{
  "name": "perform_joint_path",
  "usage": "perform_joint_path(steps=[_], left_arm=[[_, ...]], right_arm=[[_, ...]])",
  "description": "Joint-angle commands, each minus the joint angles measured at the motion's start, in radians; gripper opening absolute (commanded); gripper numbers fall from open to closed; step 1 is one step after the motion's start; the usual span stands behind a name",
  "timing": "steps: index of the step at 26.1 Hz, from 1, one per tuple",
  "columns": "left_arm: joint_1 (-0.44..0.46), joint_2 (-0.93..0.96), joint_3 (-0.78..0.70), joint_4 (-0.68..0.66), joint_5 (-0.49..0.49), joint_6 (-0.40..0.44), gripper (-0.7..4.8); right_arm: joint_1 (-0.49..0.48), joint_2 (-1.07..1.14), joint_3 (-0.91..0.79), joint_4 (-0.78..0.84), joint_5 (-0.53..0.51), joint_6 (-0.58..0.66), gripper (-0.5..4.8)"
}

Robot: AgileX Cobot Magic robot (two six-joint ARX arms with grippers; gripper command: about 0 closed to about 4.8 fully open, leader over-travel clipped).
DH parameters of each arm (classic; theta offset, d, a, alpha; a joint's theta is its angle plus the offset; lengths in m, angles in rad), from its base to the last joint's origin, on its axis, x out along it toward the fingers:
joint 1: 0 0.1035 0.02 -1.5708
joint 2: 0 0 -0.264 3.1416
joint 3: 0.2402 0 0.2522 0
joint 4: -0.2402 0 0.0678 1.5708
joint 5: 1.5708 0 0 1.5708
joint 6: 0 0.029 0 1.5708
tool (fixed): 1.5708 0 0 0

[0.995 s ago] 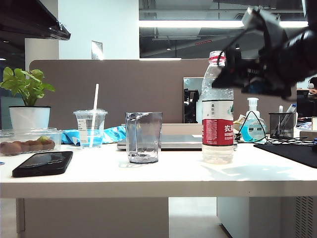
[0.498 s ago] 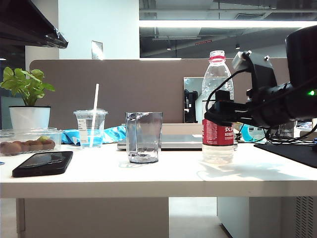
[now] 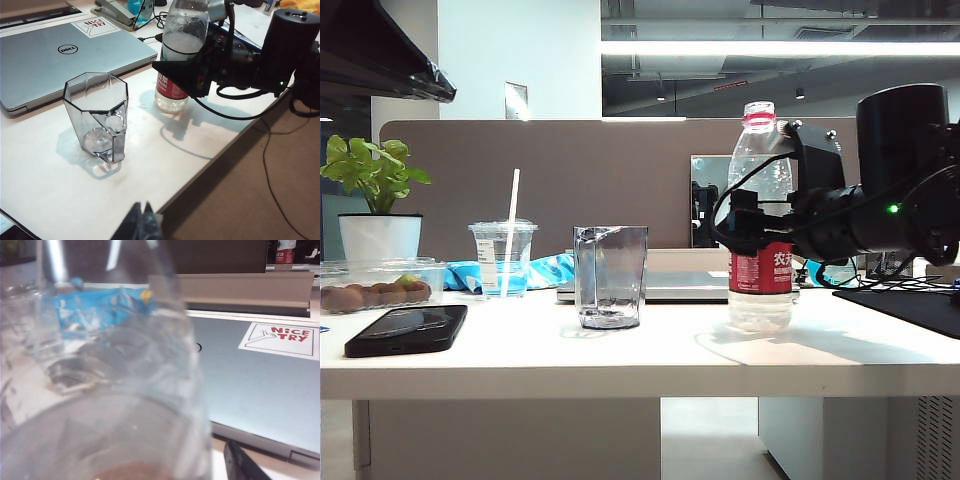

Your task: Pick up the mineral water bottle on the table and pour water into the mug until it's half full.

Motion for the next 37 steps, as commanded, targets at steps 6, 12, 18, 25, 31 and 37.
perform_joint_path(steps=[6,12,18,25,31,37], left_arm=[[0.000,-0.004,0.003,0.005,0.005,0.004,-0.05],[0.000,-0.004,0.003,0.006,0.005,0.004,-0.05],[0.000,-0.004,0.003,0.005,0.006,0.004,-0.05],[0.000,-0.004,0.003,0.005,0.005,0.004,-0.05],[0.000,-0.004,0.003,0.013,-0.058,0.004,-0.05],[0.000,-0.004,0.004,0.059,-0.073,0.005,-0.05]], right_arm=[[0.006,-0.050,0.010,-0.047,-0.051,-0.099,2.64],[0.006,-0.161,0.010,-0.267,-0.014,-0.236,2.64],[0.011,-0.260,0.051,-0.446,0.024,-0.421,2.64],[0.048,-0.277,0.287,-0.830,0.133,-0.710,2.74],[0.115,-0.266,0.395,-0.928,0.232,-0.937,2.74],[0.118,-0.225,0.413,-0.974,0.298,-1.092,2.74]])
